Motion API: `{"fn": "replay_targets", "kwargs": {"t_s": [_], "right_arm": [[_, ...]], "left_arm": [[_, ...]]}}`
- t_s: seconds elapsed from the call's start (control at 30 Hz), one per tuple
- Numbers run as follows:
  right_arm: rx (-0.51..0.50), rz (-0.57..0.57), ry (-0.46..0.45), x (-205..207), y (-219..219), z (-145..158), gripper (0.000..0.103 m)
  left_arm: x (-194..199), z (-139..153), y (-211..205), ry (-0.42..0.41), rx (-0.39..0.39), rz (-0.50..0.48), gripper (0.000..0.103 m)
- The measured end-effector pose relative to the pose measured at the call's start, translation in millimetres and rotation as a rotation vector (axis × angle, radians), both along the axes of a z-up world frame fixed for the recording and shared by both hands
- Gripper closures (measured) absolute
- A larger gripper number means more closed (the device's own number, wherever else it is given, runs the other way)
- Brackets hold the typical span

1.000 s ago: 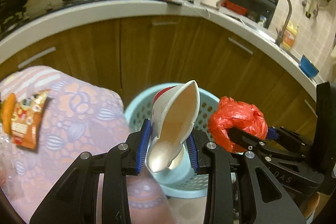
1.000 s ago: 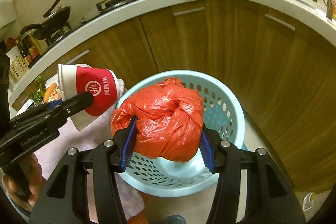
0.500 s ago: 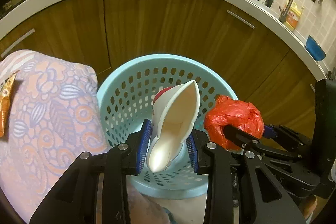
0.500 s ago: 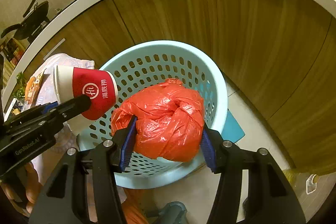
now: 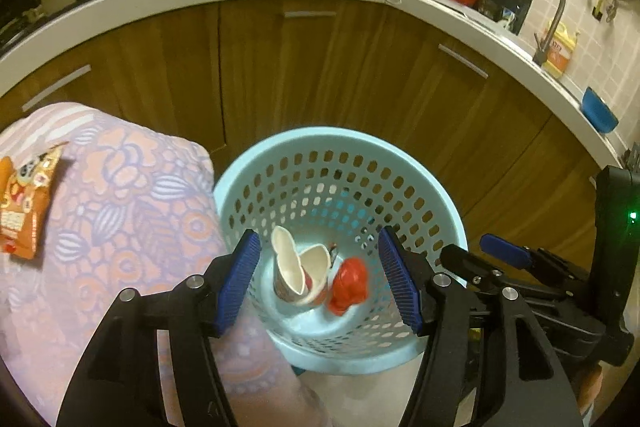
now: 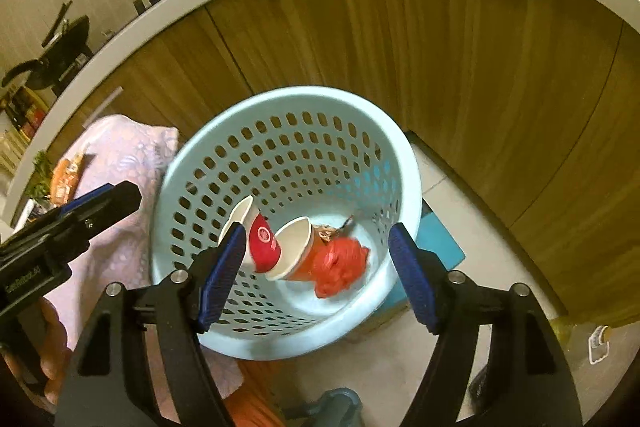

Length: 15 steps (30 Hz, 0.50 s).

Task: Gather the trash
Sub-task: 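Carry the cup and red bag over the basket and release both, then grasp the bread crust with left tool while right tool grasps panda snack bag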

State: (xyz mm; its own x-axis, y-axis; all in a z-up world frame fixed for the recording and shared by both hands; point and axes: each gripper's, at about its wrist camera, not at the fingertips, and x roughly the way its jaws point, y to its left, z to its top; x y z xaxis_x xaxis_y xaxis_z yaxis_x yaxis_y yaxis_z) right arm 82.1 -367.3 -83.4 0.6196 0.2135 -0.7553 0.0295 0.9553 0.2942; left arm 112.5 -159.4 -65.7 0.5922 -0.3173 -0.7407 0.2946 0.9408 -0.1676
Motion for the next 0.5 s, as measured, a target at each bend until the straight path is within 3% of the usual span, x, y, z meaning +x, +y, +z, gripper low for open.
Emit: {"fn": "replay_targets", "kwargs": {"t_s": [0.3, 0.5], "right_arm": [[-0.037, 0.087, -0.095, -11.7, 38.1, 32.4, 0.033], [-0.071, 0.175, -0.154, -14.8, 82.5, 57.0, 0.033]], "left_arm": [[-29.1, 25.6, 32.6, -0.075, -0.022, 0.038, 0.044], [-50.7, 46.1, 64.8, -0.154, 0.005, 0.106, 0.044]]}}
